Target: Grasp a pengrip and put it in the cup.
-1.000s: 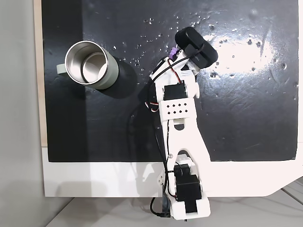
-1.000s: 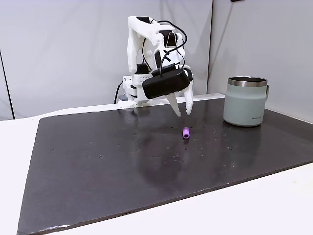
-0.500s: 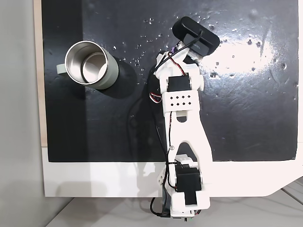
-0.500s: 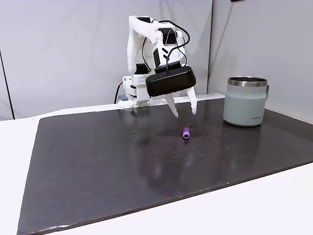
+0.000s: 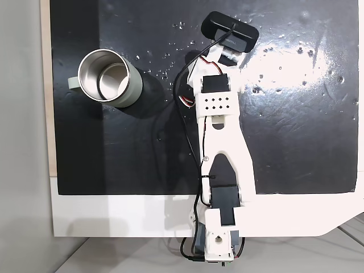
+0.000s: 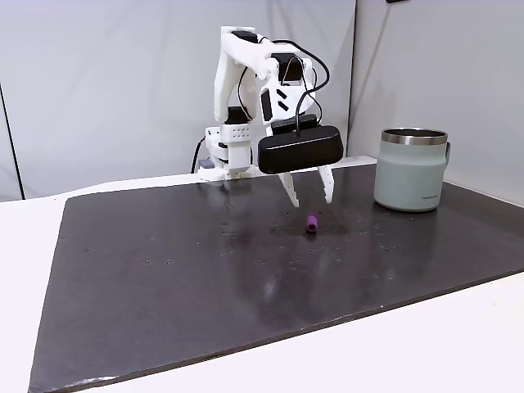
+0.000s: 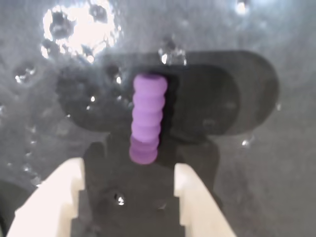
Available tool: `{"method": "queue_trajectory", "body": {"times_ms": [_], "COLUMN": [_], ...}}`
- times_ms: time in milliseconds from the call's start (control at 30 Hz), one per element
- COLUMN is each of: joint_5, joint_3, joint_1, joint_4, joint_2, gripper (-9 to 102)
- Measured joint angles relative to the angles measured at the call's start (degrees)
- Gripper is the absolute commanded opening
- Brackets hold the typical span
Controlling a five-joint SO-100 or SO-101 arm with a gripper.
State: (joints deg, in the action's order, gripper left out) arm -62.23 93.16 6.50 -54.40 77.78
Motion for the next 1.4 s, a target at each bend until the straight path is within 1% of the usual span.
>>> {"method": "queue_trajectory", "body": {"times_ms": [367, 567, 767, 1033, 1200, 1400], "joint_5": [-1.67, -1.67, -2.20, -2.55, -1.14, 3.43], "joint_3": [-3.69, -4.39, -5.89, -6.42, -7.65, -13.36], "joint_1": [-0.35, -0.35, -0.44, -0.53, 0.09, 4.04], "joint_4": [-0.26, -0.26, -0.26, -0.62, -5.54, -14.59], "joint_2": [-7.12, -8.70, -10.20, -10.55, -9.58, -6.15], "gripper": [22, 13, 0, 0, 0, 0]}}
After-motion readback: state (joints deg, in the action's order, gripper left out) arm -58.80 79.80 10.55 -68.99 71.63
